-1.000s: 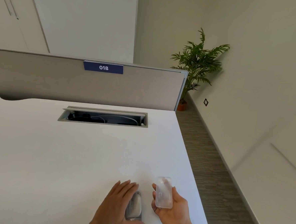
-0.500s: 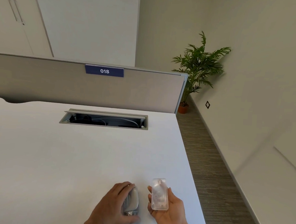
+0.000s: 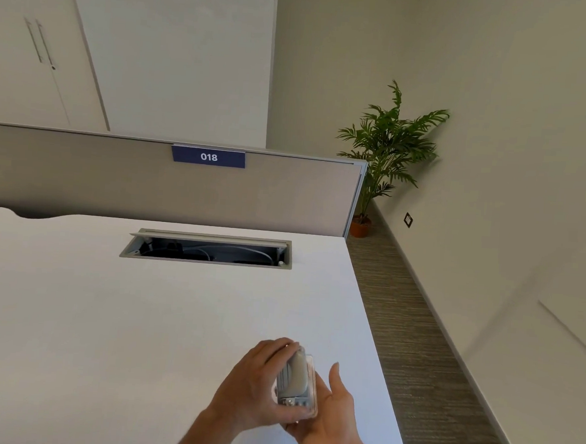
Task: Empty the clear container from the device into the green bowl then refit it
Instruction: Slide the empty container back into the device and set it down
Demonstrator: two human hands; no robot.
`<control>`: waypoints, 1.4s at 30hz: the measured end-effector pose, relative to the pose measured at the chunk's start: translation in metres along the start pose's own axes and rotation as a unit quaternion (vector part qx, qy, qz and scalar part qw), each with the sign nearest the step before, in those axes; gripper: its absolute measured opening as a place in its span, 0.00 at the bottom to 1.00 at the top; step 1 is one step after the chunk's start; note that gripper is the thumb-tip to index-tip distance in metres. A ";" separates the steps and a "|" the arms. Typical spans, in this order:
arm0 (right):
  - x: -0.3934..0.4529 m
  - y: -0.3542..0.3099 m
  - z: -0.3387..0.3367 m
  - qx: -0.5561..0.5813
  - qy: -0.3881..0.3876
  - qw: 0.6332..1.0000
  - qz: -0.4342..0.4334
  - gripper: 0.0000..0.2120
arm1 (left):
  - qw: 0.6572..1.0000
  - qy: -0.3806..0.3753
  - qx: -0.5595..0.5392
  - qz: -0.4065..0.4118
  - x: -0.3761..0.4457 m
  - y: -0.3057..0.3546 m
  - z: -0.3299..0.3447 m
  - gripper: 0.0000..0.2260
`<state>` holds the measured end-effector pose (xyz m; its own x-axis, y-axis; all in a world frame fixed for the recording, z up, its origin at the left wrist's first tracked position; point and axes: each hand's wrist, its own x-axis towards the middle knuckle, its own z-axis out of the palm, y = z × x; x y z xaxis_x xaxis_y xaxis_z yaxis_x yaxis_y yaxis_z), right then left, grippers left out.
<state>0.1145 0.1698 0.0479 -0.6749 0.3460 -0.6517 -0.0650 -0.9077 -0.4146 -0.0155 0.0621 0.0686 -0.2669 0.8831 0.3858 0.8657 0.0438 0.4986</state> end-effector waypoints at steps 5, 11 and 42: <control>-0.008 0.000 0.009 -0.003 0.007 1.000 0.002 0.35 | 1.000 -0.012 -0.005 -0.005 0.000 -0.001 0.005 0.45; -0.013 0.002 0.013 -0.020 0.012 1.000 -0.005 0.33 | 0.999 -0.029 -0.005 -0.018 -0.002 -0.001 0.007 0.46; -0.020 0.002 0.005 -0.073 0.024 0.996 -0.049 0.19 | 0.749 0.104 -0.471 -0.454 0.006 0.025 0.013 0.07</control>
<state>0.1247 0.1598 0.0635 -0.6343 0.4462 -0.6313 -0.0191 -0.8254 -0.5642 0.0098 0.0748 0.0736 -0.7093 0.5933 -0.3807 -0.3693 0.1473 0.9176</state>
